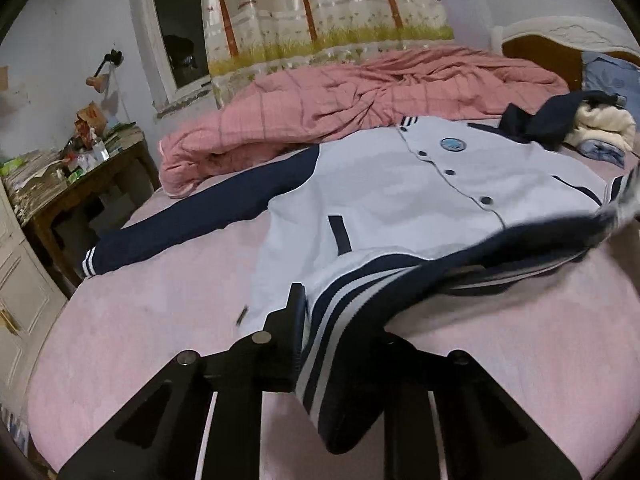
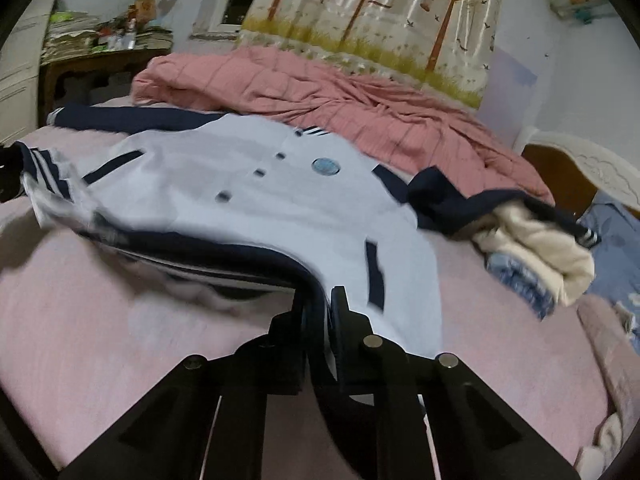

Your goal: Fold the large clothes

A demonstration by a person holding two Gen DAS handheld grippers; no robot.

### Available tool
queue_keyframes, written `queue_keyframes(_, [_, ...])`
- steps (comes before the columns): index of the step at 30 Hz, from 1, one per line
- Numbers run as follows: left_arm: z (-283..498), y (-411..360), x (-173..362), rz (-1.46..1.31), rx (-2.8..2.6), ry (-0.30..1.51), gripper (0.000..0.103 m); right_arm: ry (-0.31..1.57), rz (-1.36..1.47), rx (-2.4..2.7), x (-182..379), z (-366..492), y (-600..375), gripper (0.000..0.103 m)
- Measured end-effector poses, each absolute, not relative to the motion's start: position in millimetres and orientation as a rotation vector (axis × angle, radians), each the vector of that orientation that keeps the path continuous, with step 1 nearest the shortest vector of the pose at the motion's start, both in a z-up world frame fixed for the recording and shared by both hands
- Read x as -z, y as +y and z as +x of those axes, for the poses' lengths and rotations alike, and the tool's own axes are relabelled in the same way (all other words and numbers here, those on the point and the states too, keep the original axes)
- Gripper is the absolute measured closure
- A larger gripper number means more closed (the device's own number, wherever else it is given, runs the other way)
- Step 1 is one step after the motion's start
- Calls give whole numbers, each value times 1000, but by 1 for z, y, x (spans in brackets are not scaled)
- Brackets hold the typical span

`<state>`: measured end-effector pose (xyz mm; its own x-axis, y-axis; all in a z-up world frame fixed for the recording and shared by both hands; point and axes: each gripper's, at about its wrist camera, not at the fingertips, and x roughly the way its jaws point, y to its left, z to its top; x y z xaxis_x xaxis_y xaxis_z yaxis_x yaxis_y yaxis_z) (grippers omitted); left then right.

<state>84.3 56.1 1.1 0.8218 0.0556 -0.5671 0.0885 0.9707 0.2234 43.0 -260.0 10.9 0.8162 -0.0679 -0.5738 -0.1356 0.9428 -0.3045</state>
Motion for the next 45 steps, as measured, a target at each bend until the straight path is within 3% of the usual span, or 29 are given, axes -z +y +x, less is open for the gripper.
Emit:
queue_keyframes(9, [171,63,30,159,68,755,87,701,-321,-43,12,123,-256,92])
queue_keyframes(12, [182,69,35,98,112,744,82,712,-255,-56,23,139,-267,91])
queue_keyframes(14, [181,75,34,55,146,730,72,704,-196,-84,24,142,-276,89])
queue_keyframes(16, [175,83,28,23,158,687,34,684,-150,-94,19,139,-289,74])
queue_keyframes(18, [161,91,16,10,150,617,16,633,-158,-68,10,129,-300,35])
queue_keyframes(22, [136,94,0,77,124,540,6,592,-123,-58,-2,110,-324,32])
queue_keyframes(29, [131,103,-1,13,174,588,4,672,-22,-212,-2,105,-332,26])
queue_keyframes(35, [118,106,-4,-65,220,583,4,517,-140,-147,-10,49,-325,25])
queue_keyframes(42, [93,82,5,206,79,593,0,589,-345,-189,19,24,-299,24])
queue_keyframes(45, [107,87,15,168,112,650,0,623,-346,-106,21,41,-298,24])
